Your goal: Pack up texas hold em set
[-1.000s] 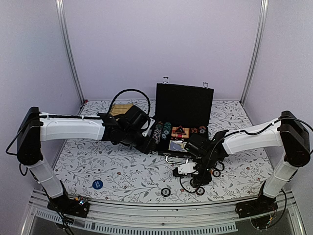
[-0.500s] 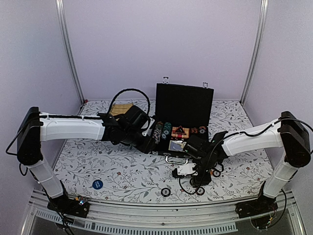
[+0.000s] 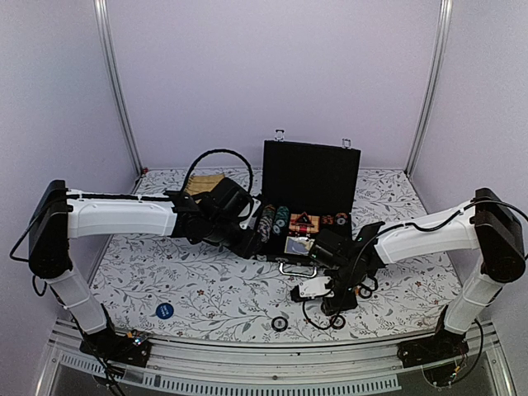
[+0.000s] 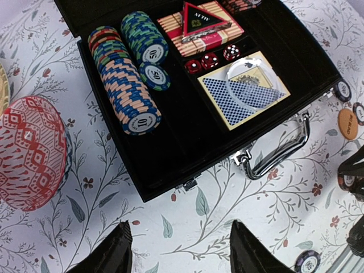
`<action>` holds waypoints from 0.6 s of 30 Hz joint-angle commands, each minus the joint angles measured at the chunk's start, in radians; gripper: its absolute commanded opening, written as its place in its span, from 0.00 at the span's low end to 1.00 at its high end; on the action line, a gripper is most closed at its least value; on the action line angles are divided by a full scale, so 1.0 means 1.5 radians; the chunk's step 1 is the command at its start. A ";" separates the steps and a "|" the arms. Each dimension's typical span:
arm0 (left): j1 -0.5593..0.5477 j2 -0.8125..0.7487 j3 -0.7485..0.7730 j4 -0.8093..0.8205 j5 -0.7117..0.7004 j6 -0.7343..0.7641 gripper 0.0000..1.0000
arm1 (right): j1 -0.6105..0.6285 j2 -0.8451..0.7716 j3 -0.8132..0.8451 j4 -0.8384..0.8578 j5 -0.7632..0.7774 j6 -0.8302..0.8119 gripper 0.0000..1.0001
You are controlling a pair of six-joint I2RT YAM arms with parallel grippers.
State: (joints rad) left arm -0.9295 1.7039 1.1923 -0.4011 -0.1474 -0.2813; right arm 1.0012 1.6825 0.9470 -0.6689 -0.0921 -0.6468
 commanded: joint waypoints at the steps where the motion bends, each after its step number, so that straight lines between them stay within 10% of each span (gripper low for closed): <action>1: -0.004 -0.004 0.002 0.011 -0.011 0.002 0.59 | -0.025 -0.046 0.055 -0.047 -0.001 -0.012 0.32; 18: -0.003 -0.027 -0.009 0.008 -0.015 -0.008 0.59 | -0.217 0.022 0.165 0.166 0.187 -0.065 0.33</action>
State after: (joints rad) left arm -0.9295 1.7023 1.1923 -0.4015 -0.1524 -0.2825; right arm 0.7013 1.6661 1.1755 -0.5632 0.0799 -0.7227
